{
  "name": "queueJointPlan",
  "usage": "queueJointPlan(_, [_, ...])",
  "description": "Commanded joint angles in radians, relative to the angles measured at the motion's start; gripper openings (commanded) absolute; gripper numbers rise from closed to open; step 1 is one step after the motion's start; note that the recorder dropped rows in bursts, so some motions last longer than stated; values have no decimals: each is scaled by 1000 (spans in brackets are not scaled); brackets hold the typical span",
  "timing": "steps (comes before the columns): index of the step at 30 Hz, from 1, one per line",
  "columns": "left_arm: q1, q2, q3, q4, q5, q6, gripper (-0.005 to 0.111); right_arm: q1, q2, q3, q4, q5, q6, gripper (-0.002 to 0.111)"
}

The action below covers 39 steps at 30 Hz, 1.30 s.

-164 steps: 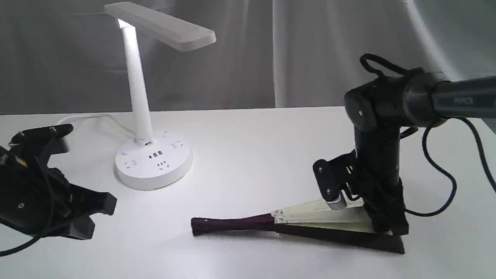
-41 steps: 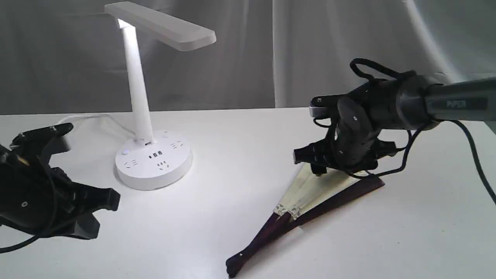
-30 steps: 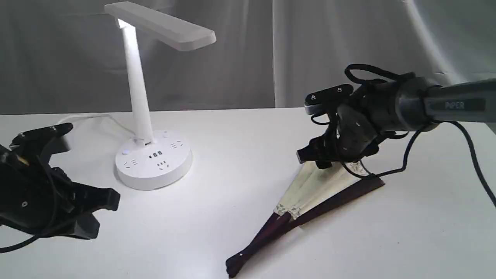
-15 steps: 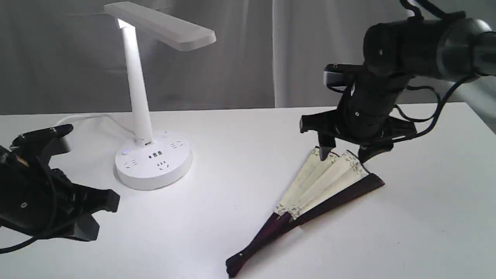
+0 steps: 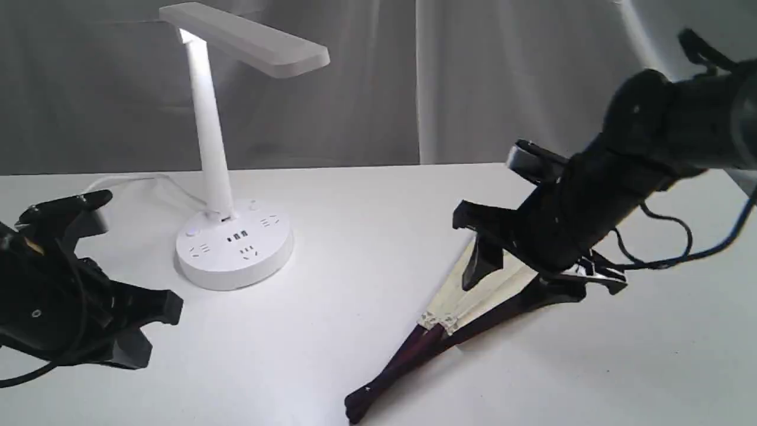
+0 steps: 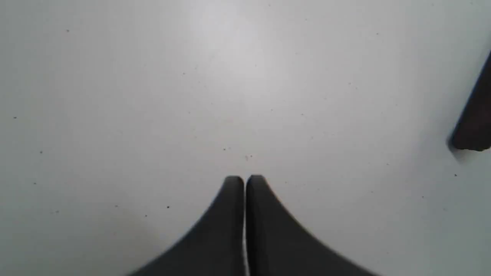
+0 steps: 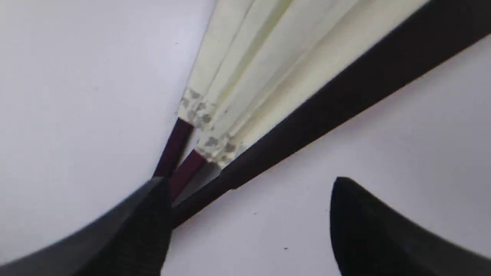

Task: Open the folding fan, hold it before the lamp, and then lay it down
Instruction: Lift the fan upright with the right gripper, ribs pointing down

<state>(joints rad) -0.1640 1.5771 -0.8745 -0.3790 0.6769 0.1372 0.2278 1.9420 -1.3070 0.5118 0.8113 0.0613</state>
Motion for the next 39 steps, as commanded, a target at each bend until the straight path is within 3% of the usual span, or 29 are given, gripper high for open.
queueJointPlan(1, [-4, -2, -4, -7, -2, 4, 0, -30, -38, 104, 170, -99, -121, 59])
queueJointPlan(5, [-4, -2, -4, -7, -2, 4, 0, -60, -45, 214, 316, -186, -193, 59])
queueJointPlan(12, [-4, -2, -4, -7, -3, 7, 0, -67, -45, 389, 918, -313, -608, 59])
queueJointPlan(17, [-4, -2, -4, -7, -5, 7, 0, -67, -45, 458, 1233, -341, -862, 59])
queueJointPlan(27, [-4, -2, -4, -7, -7, 5, 0, -67, -39, 468, 1233, -461, -878, 59])
queueJointPlan(39, [-4, -2, -4, -7, -7, 7, 0, -67, 41, 463, 1233, -437, -763, 57])
